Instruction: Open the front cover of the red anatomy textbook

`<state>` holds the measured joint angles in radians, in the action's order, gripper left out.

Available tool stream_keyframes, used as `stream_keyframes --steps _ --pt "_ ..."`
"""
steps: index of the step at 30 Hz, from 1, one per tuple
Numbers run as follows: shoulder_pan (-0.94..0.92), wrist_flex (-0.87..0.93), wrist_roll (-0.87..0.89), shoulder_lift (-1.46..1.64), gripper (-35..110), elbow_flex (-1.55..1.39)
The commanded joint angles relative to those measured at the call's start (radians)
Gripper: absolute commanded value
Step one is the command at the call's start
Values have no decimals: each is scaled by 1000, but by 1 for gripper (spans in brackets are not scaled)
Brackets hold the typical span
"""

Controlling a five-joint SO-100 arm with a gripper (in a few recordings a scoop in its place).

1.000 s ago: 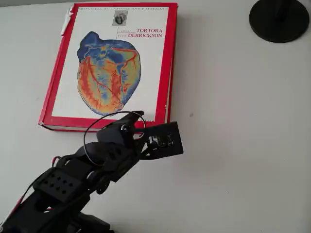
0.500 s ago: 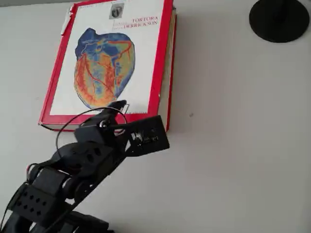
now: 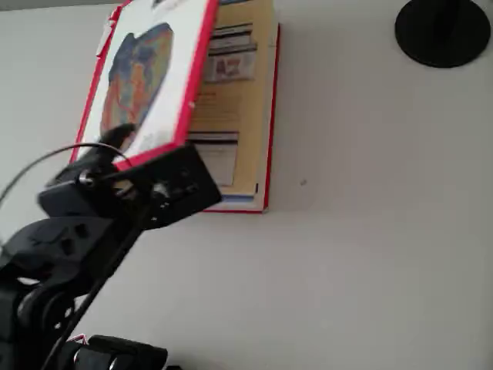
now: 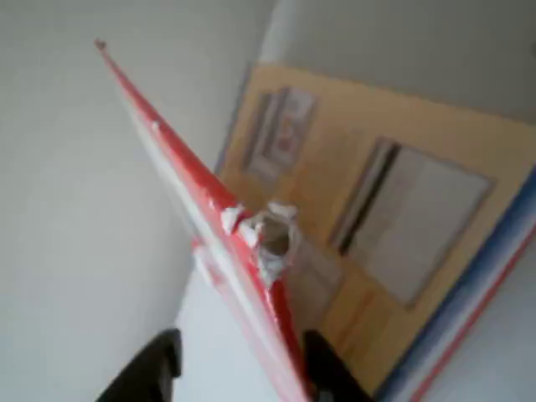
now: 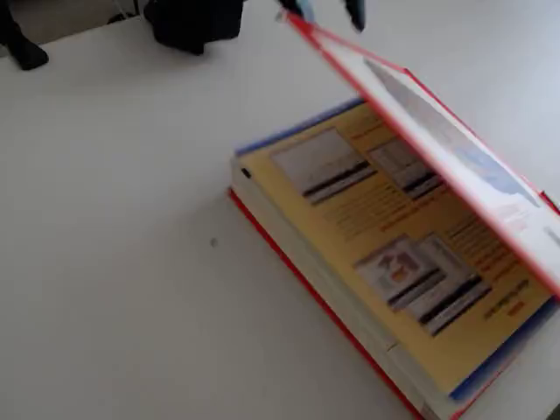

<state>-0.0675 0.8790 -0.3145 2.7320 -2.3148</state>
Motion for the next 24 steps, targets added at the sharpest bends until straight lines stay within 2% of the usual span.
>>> stream_keyframes --steps 1,14,24 --pt "83 95 9 12 20 255" --pt "265 144 29 -262 26 545" --pt "376 298 23 -492 32 893"
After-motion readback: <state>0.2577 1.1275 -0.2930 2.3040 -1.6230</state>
